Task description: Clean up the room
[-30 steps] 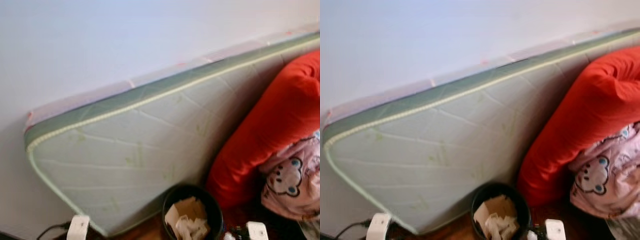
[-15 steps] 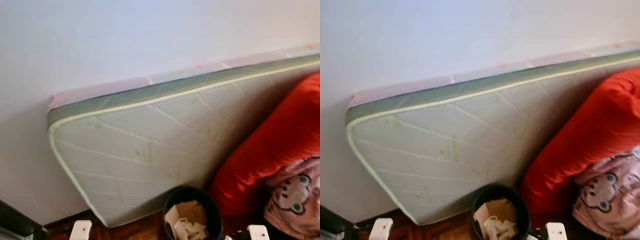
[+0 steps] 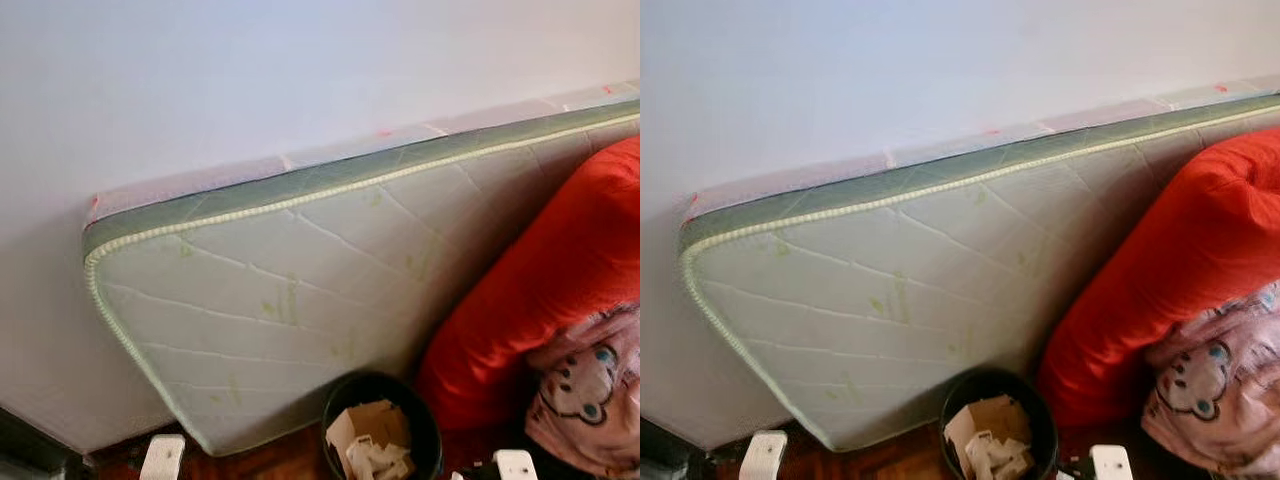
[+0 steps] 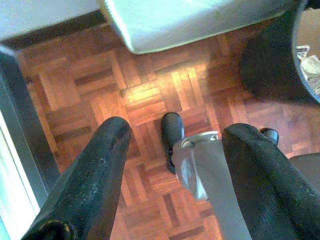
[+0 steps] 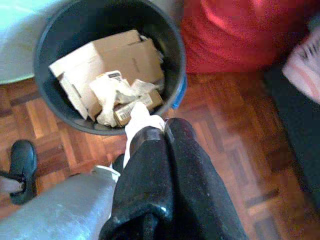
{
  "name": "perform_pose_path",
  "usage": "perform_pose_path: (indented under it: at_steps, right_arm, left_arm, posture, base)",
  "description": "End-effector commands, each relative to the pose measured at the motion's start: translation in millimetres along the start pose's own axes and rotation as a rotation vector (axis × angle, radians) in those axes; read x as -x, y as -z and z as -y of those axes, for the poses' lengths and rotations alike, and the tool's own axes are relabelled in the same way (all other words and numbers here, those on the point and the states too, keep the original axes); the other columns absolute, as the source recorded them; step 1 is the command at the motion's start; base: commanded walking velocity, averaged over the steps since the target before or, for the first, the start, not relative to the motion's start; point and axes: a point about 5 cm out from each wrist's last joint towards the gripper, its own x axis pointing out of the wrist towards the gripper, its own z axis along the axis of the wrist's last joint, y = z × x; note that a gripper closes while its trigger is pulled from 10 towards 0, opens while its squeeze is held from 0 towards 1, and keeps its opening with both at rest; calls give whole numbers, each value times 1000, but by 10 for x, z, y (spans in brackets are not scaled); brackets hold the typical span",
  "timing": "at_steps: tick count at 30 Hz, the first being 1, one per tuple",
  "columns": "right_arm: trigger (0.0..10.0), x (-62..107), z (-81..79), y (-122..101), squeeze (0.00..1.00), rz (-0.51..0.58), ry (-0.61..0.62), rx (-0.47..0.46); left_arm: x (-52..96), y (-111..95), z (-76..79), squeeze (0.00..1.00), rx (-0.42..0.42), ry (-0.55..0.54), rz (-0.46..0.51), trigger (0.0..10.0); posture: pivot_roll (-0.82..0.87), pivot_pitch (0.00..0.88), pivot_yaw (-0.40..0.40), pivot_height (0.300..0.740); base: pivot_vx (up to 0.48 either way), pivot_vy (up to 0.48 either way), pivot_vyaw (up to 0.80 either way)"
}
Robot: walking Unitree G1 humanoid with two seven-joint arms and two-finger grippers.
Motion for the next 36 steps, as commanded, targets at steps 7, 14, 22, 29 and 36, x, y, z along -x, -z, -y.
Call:
perform_pose_path:
  at_steps: [7,14,22,29,36]
  right_arm:
    - [10000,-1,8,-25,0,17,-3,-11]
    - [10000,1,6,-63,0,56,-19,-17]
    - [10000,1,9,-67,0,50,-26,1]
    - [10000,-243,-463,-727,0,220,-105,27]
    - [10000,-311,-794,-1169,0,331,-166,45]
  left_arm:
    - [18,89,-17,0,-6,-6,-32,10000]
    - [15,80,-8,0,-10,-4,-23,10000]
    - [13,80,1,0,1,-4,-22,10000]
    - [12,77,3,0,-4,0,-24,10000]
    - [10,76,8,0,-2,2,-25,10000]
  posture:
    - [-15,0,-49,740]
    - [-13,0,-54,740]
    - [-18,0,-57,740]
    - [-20,0,-56,740]
    - [-13,0,-58,740]
  base:
    - [0,0,114]
    - [0,0,0]
    - [0,0,0]
    - [0,0,0]
    - [0,0,0]
